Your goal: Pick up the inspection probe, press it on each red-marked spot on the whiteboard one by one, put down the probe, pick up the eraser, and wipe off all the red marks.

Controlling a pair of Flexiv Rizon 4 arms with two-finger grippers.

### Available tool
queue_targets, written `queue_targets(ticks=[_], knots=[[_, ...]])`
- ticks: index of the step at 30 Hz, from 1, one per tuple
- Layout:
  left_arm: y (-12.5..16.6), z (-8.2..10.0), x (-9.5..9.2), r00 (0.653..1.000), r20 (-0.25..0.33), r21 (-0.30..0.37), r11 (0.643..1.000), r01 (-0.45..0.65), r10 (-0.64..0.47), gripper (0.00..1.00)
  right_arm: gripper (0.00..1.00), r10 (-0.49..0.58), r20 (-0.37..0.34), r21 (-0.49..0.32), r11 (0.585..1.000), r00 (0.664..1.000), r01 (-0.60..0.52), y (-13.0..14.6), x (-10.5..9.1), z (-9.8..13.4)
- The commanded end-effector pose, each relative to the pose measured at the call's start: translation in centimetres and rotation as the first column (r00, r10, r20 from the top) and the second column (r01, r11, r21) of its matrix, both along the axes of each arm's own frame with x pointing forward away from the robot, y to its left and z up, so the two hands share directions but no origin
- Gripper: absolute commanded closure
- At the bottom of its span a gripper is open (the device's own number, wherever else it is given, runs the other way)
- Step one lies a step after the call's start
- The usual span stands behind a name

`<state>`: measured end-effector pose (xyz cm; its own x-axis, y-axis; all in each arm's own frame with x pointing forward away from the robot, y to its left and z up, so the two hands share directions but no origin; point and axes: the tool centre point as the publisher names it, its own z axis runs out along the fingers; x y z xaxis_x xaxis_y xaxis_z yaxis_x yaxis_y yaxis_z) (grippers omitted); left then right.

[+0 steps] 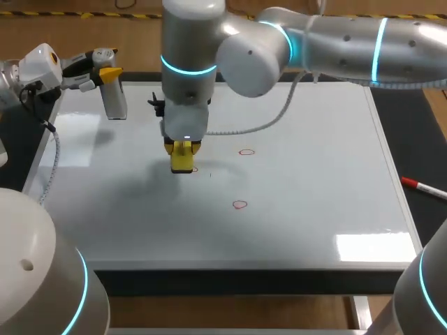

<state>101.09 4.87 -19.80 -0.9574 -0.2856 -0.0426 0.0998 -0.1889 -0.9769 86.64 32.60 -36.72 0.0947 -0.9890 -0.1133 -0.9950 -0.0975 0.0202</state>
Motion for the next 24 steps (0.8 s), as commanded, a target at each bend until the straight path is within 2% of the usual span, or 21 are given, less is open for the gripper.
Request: queue_targets(ticks=[1,24], knots=[[0.0,0.1,0.0,1.000,0.000,0.001,1.000,0.001,-0.001,1.00,1.00,0.006,-0.007,-0.051,0.999,1.000,-0.007,1.7,0.7,-1.0],[0.0,0.1,0.0,1.000,0.000,0.001,1.000,0.001,-0.001,1.00,1.00,0.026,-0.034,-0.071,0.997,0.999,-0.029,1.3,0.6,-4.9]])
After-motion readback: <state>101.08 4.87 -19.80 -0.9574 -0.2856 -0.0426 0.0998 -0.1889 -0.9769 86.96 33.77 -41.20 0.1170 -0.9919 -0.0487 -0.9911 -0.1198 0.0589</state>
